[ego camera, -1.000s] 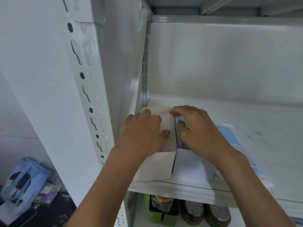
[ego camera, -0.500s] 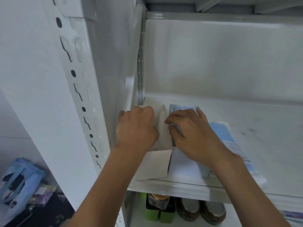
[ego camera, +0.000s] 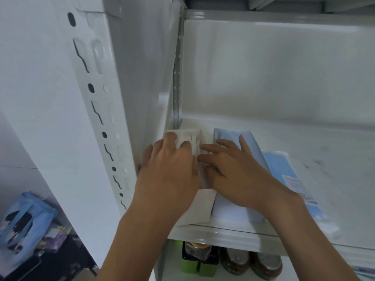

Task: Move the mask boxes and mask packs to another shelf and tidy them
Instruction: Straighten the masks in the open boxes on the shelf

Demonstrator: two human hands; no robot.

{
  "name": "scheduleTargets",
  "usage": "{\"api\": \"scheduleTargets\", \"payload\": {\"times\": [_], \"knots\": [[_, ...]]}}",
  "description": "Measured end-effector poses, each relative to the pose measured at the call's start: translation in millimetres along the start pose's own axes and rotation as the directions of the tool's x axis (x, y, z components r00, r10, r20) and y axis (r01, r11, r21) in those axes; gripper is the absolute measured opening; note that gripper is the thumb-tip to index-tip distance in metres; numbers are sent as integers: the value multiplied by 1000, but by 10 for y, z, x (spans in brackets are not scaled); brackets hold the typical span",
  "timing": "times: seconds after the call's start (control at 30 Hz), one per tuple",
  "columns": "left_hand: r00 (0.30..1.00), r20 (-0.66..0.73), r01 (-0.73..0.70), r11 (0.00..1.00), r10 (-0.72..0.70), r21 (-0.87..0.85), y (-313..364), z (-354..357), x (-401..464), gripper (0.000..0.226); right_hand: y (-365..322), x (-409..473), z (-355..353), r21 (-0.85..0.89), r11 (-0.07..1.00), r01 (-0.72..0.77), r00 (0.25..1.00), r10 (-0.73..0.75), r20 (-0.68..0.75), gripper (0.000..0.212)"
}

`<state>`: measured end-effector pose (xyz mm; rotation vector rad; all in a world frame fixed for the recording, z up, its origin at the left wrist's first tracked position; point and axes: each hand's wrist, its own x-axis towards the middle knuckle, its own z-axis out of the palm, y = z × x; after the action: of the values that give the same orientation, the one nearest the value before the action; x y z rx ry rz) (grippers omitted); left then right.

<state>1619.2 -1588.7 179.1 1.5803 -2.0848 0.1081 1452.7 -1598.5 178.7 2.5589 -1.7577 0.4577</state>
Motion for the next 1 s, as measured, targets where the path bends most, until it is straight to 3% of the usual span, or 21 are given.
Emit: {"api": "scheduleTargets", "payload": {"times": [0.2, 0.4, 0.53, 0.63, 0.73, 0.9, 1.0], "knots": [[997, 22, 78, 976, -75, -204, 17, 156, -90, 31, 14, 1, -5, 105, 994, 4, 1000, -5, 3, 36], [995, 38, -77, 957, 92, -280, -118, 165, 35, 40, 61, -8, -38, 231, 973, 4, 992, 25, -124, 35], [961, -122, -267, 948, 248, -174, -31, 68, -80, 42, 351, -111, -195, 341, 940, 27, 944, 89, -319, 34], [935, -122, -352, 912, 333, -209, 87, 50, -49, 36, 605, -207, -262, 339, 936, -92, 895, 227, -383, 33], [946, -8, -322, 937, 324, -132, 115, 86, -3, 32, 696, -296, -187, 345, 927, -149, 886, 280, -371, 35], [979, -11, -204, 974, 204, -100, 10, 54, -47, 35, 707, -411, -34, 435, 892, -125, 888, 296, -351, 35], [986, 69, -153, 988, 154, -24, -15, 11, 24, 40, 704, -425, -19, 461, 880, -111, 890, 295, -349, 35]]}}
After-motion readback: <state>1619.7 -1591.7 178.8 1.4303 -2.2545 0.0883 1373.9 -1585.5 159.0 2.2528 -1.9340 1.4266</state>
